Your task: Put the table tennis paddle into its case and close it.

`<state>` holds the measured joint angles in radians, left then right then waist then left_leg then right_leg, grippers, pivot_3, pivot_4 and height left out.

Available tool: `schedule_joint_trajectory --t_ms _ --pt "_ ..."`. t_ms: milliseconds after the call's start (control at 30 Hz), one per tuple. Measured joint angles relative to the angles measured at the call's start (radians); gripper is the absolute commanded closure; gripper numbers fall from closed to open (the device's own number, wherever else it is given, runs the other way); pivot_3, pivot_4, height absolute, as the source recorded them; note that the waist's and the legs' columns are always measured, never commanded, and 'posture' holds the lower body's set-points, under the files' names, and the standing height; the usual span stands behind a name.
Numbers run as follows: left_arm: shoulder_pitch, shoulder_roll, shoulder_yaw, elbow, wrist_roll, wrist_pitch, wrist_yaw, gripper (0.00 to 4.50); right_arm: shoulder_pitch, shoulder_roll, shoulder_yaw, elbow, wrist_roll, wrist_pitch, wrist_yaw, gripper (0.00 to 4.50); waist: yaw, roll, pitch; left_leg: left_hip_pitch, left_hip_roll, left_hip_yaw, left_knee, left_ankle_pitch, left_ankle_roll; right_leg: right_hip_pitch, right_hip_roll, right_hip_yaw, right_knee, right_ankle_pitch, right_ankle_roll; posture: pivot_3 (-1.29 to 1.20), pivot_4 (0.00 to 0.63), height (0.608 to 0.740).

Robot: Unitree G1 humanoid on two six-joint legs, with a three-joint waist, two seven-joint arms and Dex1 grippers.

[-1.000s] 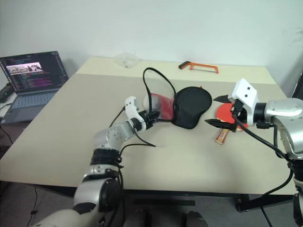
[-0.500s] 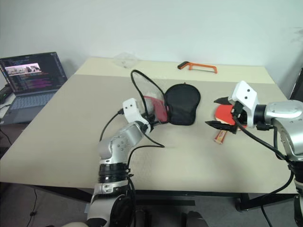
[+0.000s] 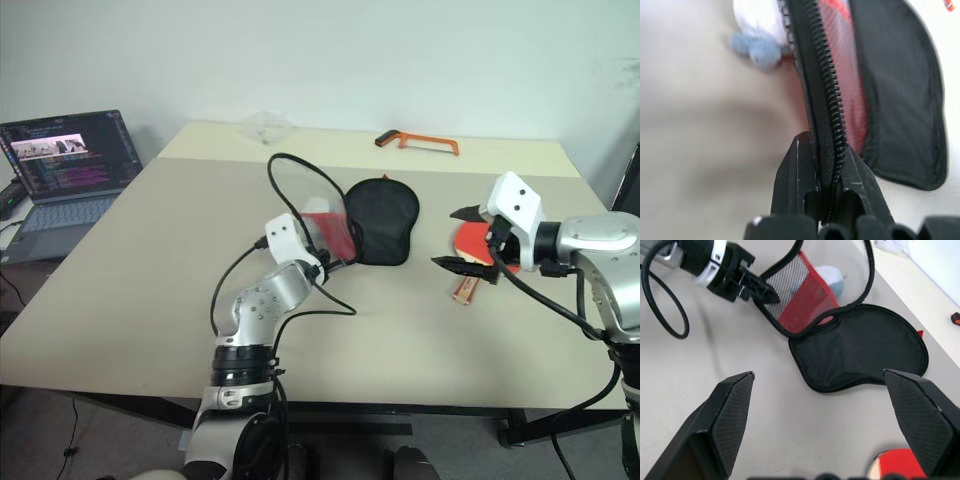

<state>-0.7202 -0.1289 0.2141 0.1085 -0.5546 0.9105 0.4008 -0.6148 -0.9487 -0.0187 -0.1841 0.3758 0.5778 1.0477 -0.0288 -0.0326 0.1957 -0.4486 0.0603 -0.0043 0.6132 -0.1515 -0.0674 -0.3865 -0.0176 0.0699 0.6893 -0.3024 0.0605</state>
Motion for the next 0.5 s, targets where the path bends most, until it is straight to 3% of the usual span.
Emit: schedule_joint_trajectory --t_ms 233,500 --pt "-0.033 -0.001 -0.016 0.023 -0.144 0.049 0.007 4.48 0.0 -0.012 0.0 -0.01 0.001 0.007 0.0 0.0 0.0 0.0 0.0 0.0 0.0 0.0 0.0 0.0 0.0 0.0 0.0 0.0 -0.001 0.0 0.0 0.0 0.15 0.74" --pt "-0.054 -0.001 -0.055 0.023 -0.216 0.064 0.033 4.48 0.009 -0.017 -0.002 -0.016 0.001 0.01 0.0 0.0 0.001 0.0 0.0 0.0 0.0 0.0 0.0 0.0 0.0 0.0 0.0 0.0 -0.001 0.0 0.0 0.0 0.15 0.74"
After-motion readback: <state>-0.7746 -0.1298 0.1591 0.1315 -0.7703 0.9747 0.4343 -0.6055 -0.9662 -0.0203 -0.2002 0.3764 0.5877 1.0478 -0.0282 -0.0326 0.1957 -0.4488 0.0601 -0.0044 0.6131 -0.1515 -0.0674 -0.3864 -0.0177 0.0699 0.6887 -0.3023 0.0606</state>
